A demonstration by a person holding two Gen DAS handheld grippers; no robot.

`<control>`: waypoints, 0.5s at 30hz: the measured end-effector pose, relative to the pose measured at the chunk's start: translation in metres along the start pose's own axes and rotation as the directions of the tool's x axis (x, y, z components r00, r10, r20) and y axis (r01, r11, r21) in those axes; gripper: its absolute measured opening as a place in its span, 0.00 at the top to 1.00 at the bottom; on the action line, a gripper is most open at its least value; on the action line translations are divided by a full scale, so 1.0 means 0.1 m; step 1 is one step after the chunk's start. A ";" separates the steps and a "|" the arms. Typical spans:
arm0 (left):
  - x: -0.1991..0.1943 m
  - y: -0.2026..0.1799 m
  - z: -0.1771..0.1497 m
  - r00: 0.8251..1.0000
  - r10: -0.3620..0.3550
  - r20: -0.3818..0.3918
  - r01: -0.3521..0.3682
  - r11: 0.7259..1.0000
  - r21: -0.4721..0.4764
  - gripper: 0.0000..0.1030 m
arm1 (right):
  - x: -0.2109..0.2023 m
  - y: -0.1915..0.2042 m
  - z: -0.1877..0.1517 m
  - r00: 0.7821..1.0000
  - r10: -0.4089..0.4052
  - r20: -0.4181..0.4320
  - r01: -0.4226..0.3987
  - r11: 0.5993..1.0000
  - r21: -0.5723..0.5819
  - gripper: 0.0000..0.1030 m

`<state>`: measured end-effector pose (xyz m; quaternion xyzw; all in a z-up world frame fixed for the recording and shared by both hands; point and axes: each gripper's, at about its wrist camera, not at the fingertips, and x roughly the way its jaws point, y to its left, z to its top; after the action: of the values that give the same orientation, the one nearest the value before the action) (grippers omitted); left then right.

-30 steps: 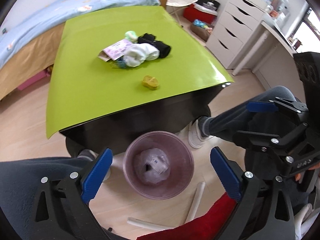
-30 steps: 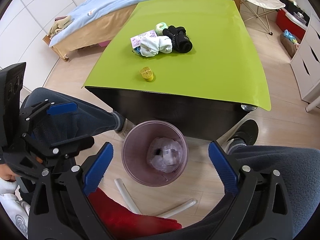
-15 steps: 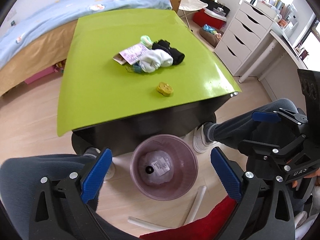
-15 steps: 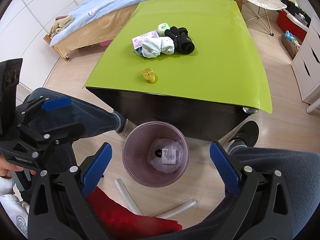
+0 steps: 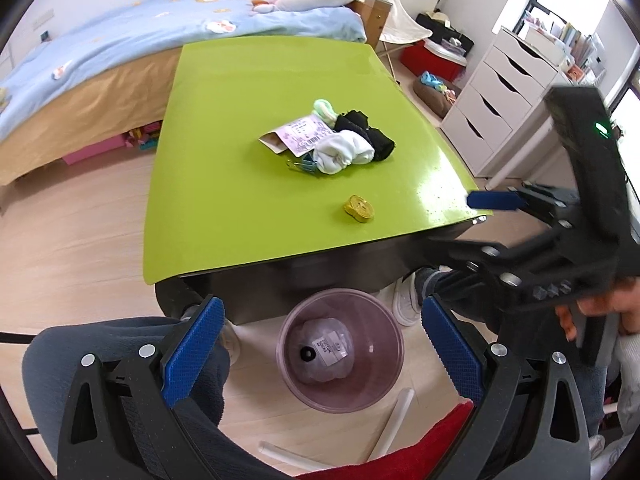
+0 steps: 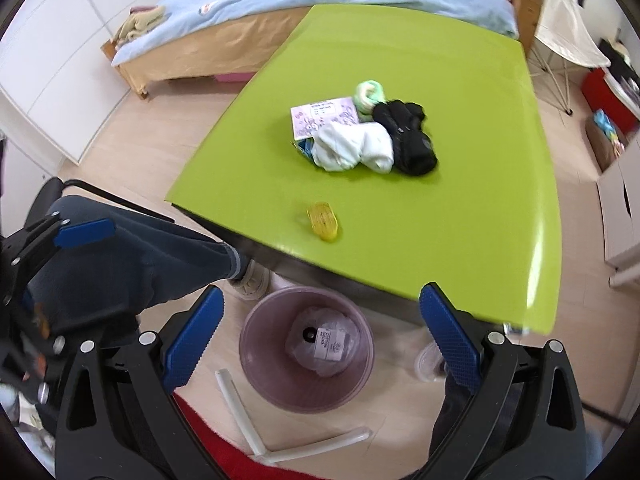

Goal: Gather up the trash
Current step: 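Grasp the yellow tape measure on the table with the right gripper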

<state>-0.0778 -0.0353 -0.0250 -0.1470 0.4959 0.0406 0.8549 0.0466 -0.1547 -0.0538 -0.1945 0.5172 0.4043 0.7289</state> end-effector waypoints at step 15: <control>0.03 0.11 -0.05 1.000 -0.025 0.006 0.025 0.999 -0.041 0.08 | 0.68 0.11 0.42 0.987 -0.053 -0.152 0.032 0.989 -0.142 0.32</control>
<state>-0.0833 -0.0267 -0.0323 -0.1704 0.4909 0.0404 0.8534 0.0726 -0.0925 -0.0984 -0.2868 0.5389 0.4072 0.6794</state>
